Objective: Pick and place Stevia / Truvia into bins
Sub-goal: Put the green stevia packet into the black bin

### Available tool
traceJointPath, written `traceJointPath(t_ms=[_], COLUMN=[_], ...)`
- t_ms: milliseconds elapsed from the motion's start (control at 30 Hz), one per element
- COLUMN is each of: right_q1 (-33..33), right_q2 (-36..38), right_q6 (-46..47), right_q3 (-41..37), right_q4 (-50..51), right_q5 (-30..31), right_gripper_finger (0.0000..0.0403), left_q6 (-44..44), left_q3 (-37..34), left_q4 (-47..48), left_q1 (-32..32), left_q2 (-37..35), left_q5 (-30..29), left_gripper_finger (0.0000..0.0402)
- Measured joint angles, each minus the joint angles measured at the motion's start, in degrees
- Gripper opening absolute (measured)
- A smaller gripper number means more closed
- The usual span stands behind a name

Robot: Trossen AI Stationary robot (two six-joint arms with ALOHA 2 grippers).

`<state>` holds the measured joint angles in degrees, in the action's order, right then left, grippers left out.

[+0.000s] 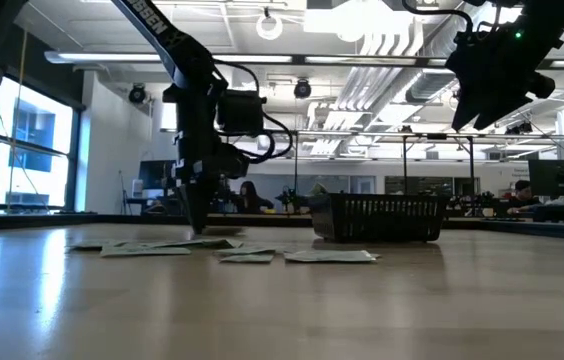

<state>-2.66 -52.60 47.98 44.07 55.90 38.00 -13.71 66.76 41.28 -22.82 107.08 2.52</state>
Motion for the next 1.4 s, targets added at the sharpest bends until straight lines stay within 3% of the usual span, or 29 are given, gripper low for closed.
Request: traceJointPath(t_ms=[300,433,567,667,800,933,1067,1133,1300,1400], right_q1=[0.00,0.00,0.00,0.00,0.03,0.04,0.04,0.04,0.04,0.04], right_q2=[0.00,0.00,0.00,0.00,0.00,0.00,0.01,0.00,0.00,0.01], right_q6=[1.72,2.22,3.26,3.64,3.60,3.62,3.56,3.51,3.45,3.33], right_q3=[0.00,0.00,0.00,0.00,0.00,0.00,0.00,0.00,0.00,0.00], right_q4=[0.01,0.02,0.02,-0.07,-0.26,-0.39,-0.45,-0.45,-0.45,-0.44], right_q5=[0.15,0.46,0.69,0.34,-1.04,-1.80,-1.88,-1.88,-1.94,-1.92], right_gripper_finger=[0.0249,0.0249,0.0249,0.0249,0.0249,0.0249,0.0249,0.0249,0.0249,0.0249], left_q6=[1.43,1.00,1.99,2.33,1.90,2.23,2.18,1.95,1.88,2.15], left_q3=[0.01,3.08,7.84,11.53,17.31,24.60,31.46,34.10,38.31,42.75], left_q4=[-0.71,-1.08,-8.00,-16.85,-21.83,-18.71,-13.45,-10.73,-4.13,6.22], left_q1=[-2.31,-2.18,0.76,3.43,6.36,9.47,11.49,11.66,12.15,12.40], left_q2=[-7.21,-9.28,-9.44,-7.04,-0.36,7.92,15.10,17.92,19.34,18.66], left_q5=[7.87,12.78,16.84,17.49,16.75,16.06,8.29,7.08,6.63,6.83], left_gripper_finger=[0.0022,0.0022,0.0022,0.0022,0.0022,0.0022,0.0024,0.0046,0.0148,0.0201])
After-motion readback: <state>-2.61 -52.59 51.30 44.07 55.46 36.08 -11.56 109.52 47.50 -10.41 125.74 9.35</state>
